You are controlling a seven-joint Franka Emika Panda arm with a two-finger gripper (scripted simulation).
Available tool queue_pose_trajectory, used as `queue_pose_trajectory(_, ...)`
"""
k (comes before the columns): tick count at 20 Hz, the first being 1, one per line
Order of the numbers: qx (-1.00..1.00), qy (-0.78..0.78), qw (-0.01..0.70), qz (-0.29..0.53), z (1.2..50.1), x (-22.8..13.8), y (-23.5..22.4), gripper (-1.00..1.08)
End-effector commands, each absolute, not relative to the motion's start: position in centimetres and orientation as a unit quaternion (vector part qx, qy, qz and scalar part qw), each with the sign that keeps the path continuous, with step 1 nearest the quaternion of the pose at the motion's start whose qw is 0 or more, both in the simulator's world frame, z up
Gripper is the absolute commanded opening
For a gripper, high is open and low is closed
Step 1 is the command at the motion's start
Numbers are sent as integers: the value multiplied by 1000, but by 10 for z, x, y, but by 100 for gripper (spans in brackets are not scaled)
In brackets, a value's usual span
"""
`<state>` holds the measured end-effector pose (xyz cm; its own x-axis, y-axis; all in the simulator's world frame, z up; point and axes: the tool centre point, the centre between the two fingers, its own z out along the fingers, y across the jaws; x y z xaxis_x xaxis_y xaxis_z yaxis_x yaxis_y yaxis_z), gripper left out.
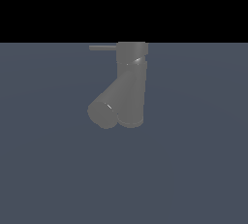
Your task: Turn on the faucet by rotating a designated handle.
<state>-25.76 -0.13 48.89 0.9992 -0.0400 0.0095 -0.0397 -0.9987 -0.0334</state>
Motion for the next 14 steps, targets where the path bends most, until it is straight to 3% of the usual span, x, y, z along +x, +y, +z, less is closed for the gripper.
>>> queue_pose_trajectory(1,-1000,23,18,-9,490,-257,-2,-100)
queue_pose_trajectory(14,-998,51,23,-7,490,-245,0,-100)
